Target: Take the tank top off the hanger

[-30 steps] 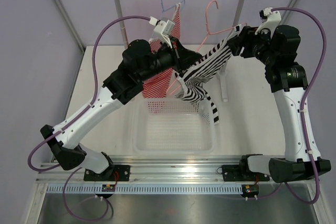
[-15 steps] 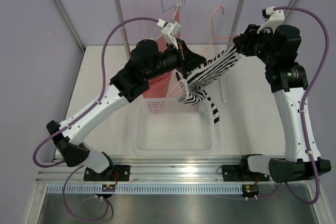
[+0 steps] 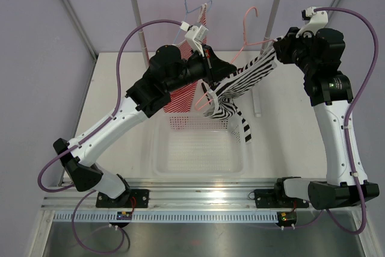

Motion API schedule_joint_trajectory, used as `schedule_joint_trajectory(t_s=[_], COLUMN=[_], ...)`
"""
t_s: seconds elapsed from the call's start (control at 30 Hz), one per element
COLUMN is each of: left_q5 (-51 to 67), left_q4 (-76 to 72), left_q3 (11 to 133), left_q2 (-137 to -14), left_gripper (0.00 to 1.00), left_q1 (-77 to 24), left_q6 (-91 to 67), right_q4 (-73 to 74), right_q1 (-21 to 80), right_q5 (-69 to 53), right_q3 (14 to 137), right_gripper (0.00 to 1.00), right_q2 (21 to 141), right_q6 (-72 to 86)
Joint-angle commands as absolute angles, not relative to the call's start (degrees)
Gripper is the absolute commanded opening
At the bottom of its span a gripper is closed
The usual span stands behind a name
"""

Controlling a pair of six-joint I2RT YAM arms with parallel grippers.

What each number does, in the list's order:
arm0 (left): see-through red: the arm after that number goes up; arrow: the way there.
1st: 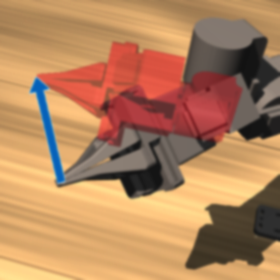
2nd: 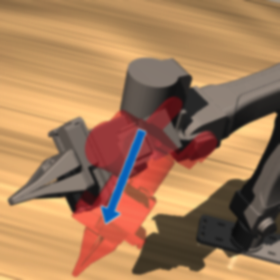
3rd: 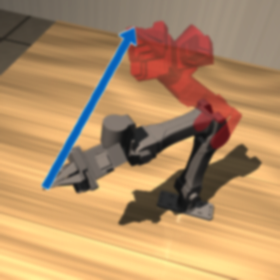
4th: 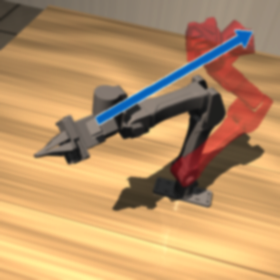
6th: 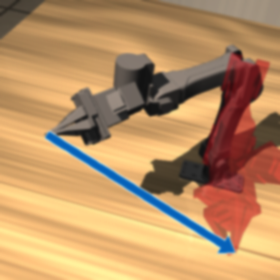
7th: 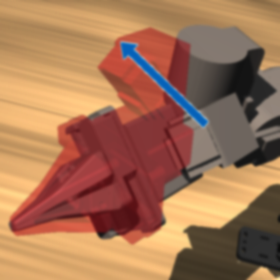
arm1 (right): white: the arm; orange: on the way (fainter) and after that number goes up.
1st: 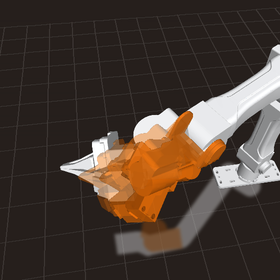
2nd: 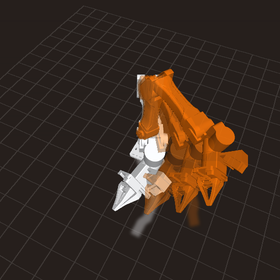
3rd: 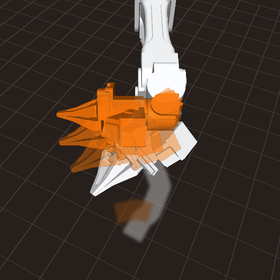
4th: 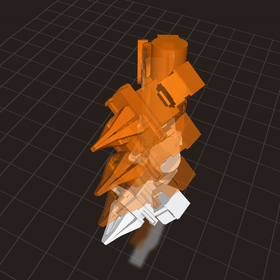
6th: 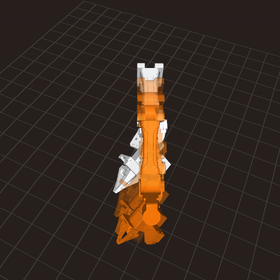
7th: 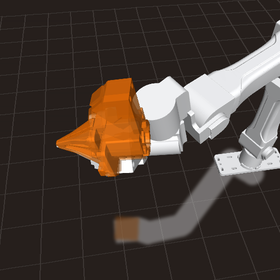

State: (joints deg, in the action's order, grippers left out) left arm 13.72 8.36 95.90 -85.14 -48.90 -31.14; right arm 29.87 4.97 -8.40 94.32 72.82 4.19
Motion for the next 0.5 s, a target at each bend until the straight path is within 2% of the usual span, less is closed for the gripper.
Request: schedule_joint_trajectory(t_s=[0.0,0.03,0.1,0.3,0.47], left_q5=[15.9,15.9,15.8,16.0,16.0], left_q4=[3.3,3.3,3.3,5.2,7.7], left_q3=[98.8,98.7,98.6,98.8,99.0], left_q2=[-84.4,-84.3,-84.2,-84.4,-84.4], left_gripper=[0.0,0.0,0.0,0.0,0.0], left_q1=[-49.1,-49.1,-49.1,-49.1,-49.1], left_q6=[-31.2,-31.2,-31.0,-29.0,-26.2], right_q4=[29.9,30.0,29.9,30.1,31.0], right_q1=[4.8,4.8,4.9,4.8,4.8], right_q5=[-6.9,-6.6,-6.2,-1.1,8.9], right_q3=[96.6,96.6,96.6,98.3,102.0], right_gripper=[0.23,0.2,0.0,0.0,0.0], right_q2=[73.0,73.0,73.0,73.6,75.1], right_q6=[3.1,3.0,2.7,2.7,2.6])
